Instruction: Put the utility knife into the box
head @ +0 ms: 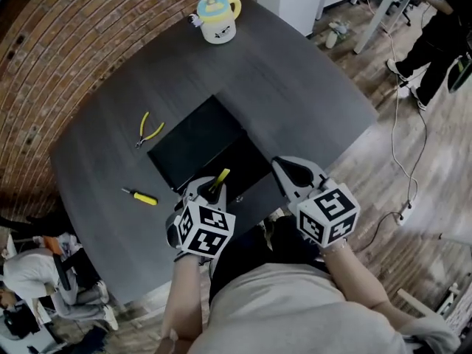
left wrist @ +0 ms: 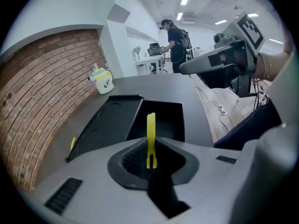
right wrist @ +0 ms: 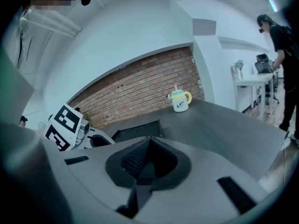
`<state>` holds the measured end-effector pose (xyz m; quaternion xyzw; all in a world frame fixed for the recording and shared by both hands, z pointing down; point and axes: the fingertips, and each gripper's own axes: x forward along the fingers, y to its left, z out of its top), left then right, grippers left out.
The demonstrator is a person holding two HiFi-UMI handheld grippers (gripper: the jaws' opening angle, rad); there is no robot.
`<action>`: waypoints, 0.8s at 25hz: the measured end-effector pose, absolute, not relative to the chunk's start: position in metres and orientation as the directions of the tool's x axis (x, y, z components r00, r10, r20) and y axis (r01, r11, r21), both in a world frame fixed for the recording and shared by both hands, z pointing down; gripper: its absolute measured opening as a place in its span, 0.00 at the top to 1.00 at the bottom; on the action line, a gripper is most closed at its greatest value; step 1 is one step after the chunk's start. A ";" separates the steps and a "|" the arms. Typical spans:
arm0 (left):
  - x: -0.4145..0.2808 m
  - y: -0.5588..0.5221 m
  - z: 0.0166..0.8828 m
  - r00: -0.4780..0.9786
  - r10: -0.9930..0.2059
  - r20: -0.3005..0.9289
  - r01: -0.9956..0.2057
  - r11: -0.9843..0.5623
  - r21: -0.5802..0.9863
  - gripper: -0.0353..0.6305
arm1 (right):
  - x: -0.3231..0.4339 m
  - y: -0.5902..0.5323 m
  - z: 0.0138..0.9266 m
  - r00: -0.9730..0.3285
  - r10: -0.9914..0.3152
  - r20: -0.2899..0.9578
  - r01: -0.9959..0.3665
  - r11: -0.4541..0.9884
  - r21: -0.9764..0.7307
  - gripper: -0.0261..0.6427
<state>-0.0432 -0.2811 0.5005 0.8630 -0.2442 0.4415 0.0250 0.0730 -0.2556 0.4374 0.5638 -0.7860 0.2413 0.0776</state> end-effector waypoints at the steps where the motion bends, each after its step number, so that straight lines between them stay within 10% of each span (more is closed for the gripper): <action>1: -0.041 -0.280 0.505 0.486 -0.383 0.786 -0.429 -0.887 -0.168 0.85 | 0.074 -0.254 0.439 -0.346 -0.849 0.400 -0.926 0.239 -0.293 0.95; 20: -0.020 -0.278 0.565 0.405 -0.211 0.890 -0.294 -0.951 -0.091 0.85 | 0.076 -0.242 0.468 -0.339 -0.823 0.455 -0.920 0.189 -0.343 0.95</action>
